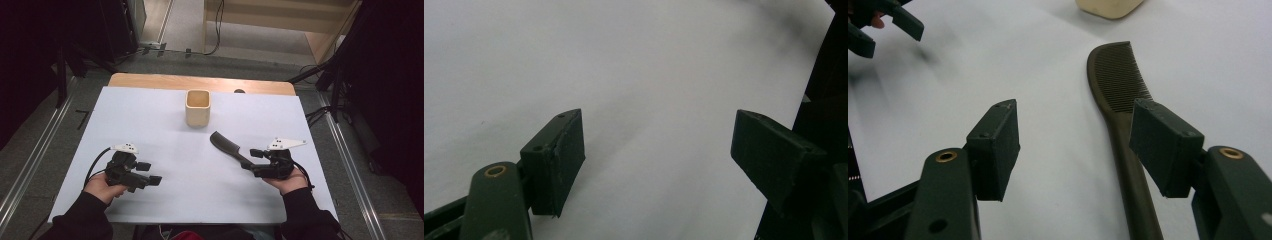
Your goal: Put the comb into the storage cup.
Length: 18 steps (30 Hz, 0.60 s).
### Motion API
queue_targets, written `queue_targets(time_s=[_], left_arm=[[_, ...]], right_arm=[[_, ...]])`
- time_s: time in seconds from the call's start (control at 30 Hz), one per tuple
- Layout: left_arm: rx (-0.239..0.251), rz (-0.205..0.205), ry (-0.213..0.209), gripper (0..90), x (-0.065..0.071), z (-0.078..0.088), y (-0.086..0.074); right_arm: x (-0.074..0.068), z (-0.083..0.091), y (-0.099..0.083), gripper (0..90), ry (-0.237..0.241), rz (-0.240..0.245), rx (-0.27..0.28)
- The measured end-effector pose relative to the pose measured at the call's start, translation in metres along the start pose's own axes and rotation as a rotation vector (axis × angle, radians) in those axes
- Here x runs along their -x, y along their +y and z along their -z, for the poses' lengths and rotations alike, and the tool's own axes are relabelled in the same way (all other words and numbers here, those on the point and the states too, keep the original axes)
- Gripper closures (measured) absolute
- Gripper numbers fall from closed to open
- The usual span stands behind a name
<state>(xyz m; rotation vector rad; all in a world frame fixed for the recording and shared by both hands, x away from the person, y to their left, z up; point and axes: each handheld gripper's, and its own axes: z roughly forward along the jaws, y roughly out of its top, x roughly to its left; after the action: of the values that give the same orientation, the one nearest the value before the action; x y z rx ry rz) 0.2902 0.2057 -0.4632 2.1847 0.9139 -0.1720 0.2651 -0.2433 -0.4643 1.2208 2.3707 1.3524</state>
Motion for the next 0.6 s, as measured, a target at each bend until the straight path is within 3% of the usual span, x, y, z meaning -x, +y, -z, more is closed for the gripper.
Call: queue_targets(time_s=[0.23, 0.3, 0.6], left_arm=[[0.007, 0.002, -0.001, 22.1, 0.000, 0.001, 0.000], [0.009, 0.001, 0.000, 22.1, 0.000, 0.001, 0.000], [0.012, -0.002, 0.002, 22.1, 0.000, 0.001, 0.000]], right_arm=[[0.005, 0.007, -0.009, 29.9, 0.017, -0.024, 0.028], [0.005, 0.008, -0.013, 28.5, 0.012, -0.001, 0.024], [0.008, 0.016, -0.023, 26.4, 0.009, 0.003, 0.023]])
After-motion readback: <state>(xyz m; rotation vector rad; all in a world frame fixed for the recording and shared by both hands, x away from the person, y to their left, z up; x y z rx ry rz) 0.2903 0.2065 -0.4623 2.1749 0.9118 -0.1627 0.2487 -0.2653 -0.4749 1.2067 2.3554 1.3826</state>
